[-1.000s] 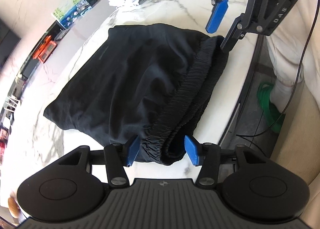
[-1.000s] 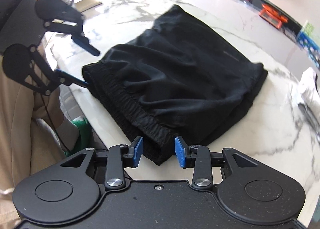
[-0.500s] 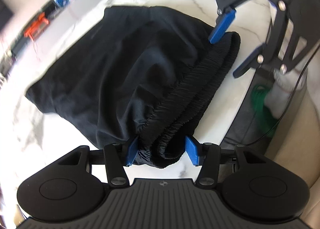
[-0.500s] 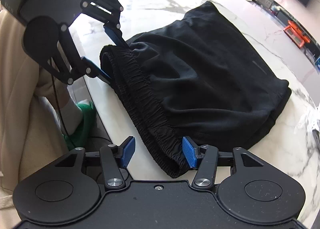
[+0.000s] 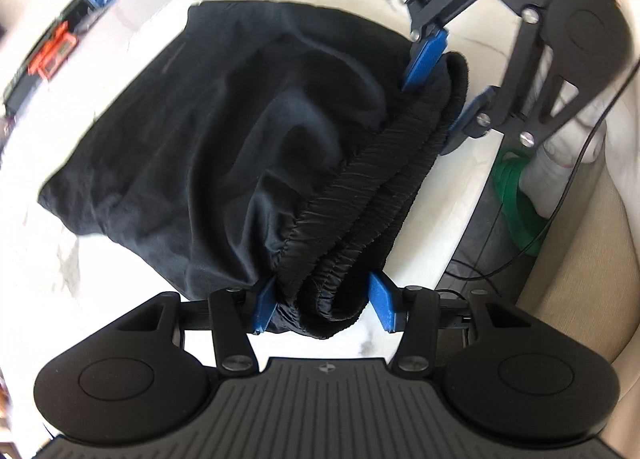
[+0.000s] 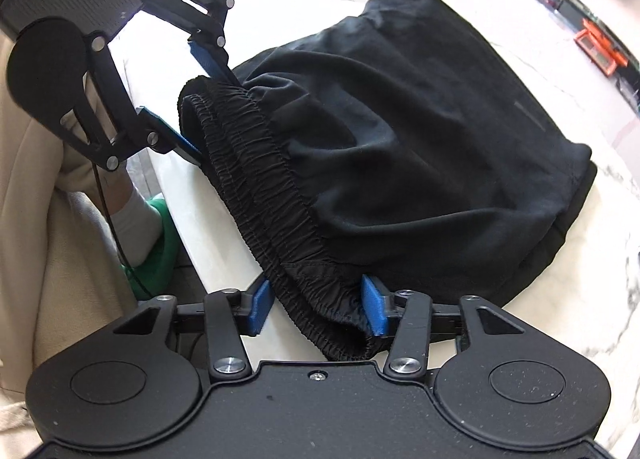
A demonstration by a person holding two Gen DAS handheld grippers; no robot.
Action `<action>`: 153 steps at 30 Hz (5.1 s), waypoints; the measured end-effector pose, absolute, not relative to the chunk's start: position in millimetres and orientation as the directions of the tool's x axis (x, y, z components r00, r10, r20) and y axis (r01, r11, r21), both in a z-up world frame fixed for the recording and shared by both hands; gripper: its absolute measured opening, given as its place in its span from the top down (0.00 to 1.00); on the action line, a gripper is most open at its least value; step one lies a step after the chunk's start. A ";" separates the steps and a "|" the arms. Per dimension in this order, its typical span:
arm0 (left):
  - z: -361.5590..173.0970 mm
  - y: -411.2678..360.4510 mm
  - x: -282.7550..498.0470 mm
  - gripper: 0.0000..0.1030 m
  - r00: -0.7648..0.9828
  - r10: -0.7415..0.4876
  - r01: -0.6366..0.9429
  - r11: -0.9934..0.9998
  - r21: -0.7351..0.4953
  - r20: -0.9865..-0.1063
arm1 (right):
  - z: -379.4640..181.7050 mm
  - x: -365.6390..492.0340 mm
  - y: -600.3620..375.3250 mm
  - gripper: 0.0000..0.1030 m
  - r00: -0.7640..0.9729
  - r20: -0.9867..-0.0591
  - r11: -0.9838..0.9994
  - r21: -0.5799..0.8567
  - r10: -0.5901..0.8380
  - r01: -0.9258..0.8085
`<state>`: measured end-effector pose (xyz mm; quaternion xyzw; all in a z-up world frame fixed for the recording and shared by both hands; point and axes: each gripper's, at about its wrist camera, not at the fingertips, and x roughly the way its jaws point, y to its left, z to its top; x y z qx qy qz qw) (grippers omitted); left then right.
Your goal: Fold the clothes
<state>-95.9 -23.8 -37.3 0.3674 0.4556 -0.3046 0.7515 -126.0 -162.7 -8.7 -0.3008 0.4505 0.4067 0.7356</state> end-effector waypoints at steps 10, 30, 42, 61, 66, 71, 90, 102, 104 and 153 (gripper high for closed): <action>-36.2 -27.1 -107.5 0.51 0.450 -0.132 0.807 0.483 0.339 -0.883 | -5.4 -85.3 -186.5 0.72 0.116 -0.902 0.657 0.210 0.416 -0.724; -44.2 -25.2 -97.8 0.60 0.451 -0.149 0.786 0.534 0.312 -0.880 | -10.6 -58.8 -196.7 0.73 0.058 -0.881 0.740 0.358 0.470 -0.569; -21.4 -5.0 -64.4 0.77 0.369 -0.223 0.684 0.722 0.102 -0.902 | -9.1 -105.2 -164.3 0.48 0.205 -0.916 0.617 0.057 0.344 -0.785; 2.6 -14.1 -71.0 0.84 0.320 -0.188 0.733 0.670 0.117 -0.929 | 2.0 -137.2 -158.9 0.84 0.424 -0.874 0.567 -0.230 0.237 -0.791; 27.8 -26.3 -86.2 0.84 0.314 -0.165 0.788 0.595 0.160 -0.935 | 29.6 -137.4 -166.3 0.86 0.375 -0.894 0.549 -0.191 0.245 -0.814; 57.4 -32.6 -90.5 0.88 0.319 -0.138 0.816 0.543 0.197 -0.938 | 72.4 -131.8 -173.9 0.86 0.324 -0.911 0.514 -0.156 0.257 -0.844; 106.8 -1.5 69.7 0.89 0.331 -0.120 0.754 0.630 0.186 -0.936 | 158.3 34.7 -167.3 0.87 0.203 -0.929 0.469 -0.037 0.308 -0.882; 15.0 31.8 187.9 0.73 0.257 -0.177 0.647 0.762 0.033 -0.950 | 61.4 165.0 -171.7 0.82 0.075 -0.940 0.534 0.123 0.333 -0.836; -1.0 41.3 202.2 0.65 0.277 -0.193 0.594 0.805 0.010 -0.941 | 51.9 171.3 -173.1 0.77 0.101 -0.932 0.566 0.123 0.349 -0.815; -11.4 88.2 124.9 0.80 0.222 -0.303 0.497 0.853 -0.161 -0.927 | 32.6 181.4 -197.9 0.89 0.388 -0.837 0.778 0.069 0.386 -0.624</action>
